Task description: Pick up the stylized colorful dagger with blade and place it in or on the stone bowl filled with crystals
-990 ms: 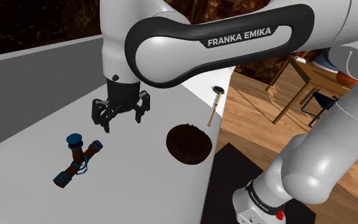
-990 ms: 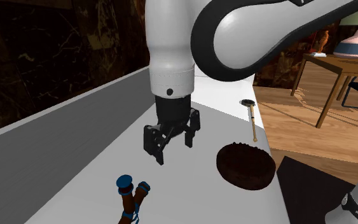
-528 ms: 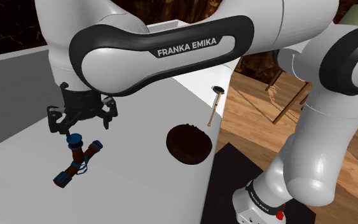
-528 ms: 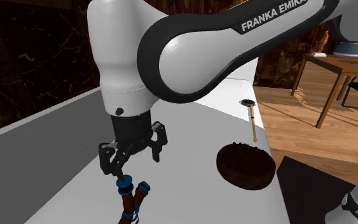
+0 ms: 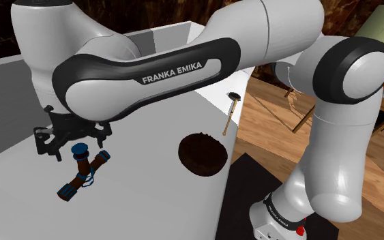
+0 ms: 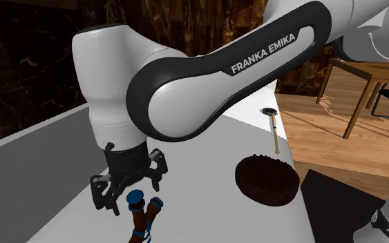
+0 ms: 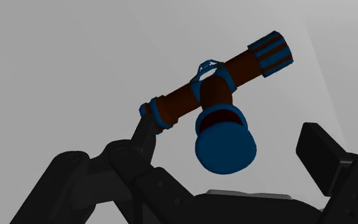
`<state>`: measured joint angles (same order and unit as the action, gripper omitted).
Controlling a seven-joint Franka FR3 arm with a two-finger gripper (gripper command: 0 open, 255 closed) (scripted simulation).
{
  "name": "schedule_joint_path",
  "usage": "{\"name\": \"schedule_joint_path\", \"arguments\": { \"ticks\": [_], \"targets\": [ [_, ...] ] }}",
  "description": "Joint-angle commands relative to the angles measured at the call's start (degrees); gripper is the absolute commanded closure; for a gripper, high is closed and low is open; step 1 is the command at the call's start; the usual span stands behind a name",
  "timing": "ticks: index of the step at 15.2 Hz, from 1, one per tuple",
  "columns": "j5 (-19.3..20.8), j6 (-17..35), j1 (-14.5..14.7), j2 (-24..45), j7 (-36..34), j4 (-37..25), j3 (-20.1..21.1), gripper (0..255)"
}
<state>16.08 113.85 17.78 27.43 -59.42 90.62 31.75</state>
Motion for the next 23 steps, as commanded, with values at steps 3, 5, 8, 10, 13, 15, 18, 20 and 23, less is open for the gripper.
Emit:
{"name": "schedule_joint_path", "arguments": {
  "ticks": [3,5,8,10,13,15,18,20,23],
  "targets": [
    [0.52,1.59,0.12,0.82,-0.31,0.85,-0.29,0],
    [0.52,1.58,0.12,0.82,-0.31,0.84,-0.29,0],
    [0.52,1.58,0.12,0.82,-0.31,0.84,-0.29,0],
    [0.52,1.57,0.12,0.82,-0.31,0.83,-0.29,255],
    [0.52,1.57,0.12,0.82,-0.31,0.82,-0.29,255],
    [0.52,1.57,0.12,0.83,-0.31,0.82,-0.29,255],
    [0.52,1.57,0.13,0.83,-0.31,0.82,-0.29,255],
    [0.34,0.96,0.09,0.55,-0.18,0.45,-0.19,255],
    [-0.17,-0.96,0.03,-0.19,0.17,-0.84,0.09,255]
  ]
}}
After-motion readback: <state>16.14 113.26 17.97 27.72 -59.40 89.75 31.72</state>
